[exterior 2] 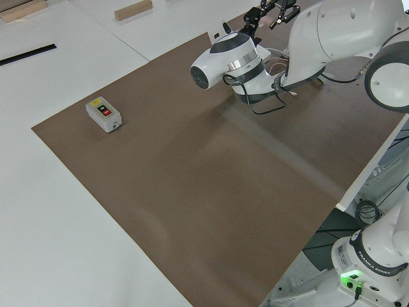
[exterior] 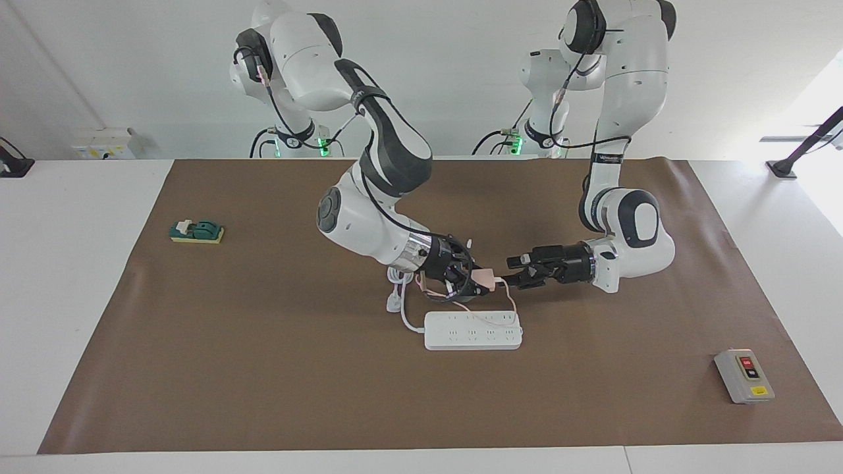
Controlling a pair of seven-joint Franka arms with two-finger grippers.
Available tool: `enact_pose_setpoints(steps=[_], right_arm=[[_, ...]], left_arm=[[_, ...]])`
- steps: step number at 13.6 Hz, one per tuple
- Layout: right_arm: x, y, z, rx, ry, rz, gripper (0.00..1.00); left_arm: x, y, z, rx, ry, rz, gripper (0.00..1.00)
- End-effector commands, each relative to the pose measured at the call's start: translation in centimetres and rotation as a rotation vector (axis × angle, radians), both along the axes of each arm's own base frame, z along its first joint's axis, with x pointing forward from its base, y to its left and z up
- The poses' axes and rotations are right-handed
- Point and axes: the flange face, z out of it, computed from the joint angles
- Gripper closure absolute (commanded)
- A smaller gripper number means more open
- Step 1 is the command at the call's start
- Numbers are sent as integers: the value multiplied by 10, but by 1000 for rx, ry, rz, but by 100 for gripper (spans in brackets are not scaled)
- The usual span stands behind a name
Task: Plug charger into power strip
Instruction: 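Carry the pink charger over to the left gripper and pass it across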
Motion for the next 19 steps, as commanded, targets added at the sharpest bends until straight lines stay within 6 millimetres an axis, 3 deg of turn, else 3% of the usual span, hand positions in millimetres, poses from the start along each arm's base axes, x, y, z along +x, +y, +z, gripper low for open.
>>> enact_pose_setpoints(steps=[1,6,14,16,17,19], right_arm=[[4,14,6,-21,-7,-12,100],[-1,25,8,-19,-10,3,100],[0,22,8,-19,-10,0,100],[0,23,8,-20,-11,2,100],[0,22,8,-20,-11,0,100],[2,19,8,-19,-11,-5,100]], left_arm=[[-6,-1,-2,6,-68,26,0],[-7,-3,-10,17,-165,22,0],[-7,-4,-9,17,-169,18,0],[-8,-6,-8,11,-167,9,23],[-7,-4,-8,13,-171,12,44],[-8,-6,-9,10,-169,8,61]])
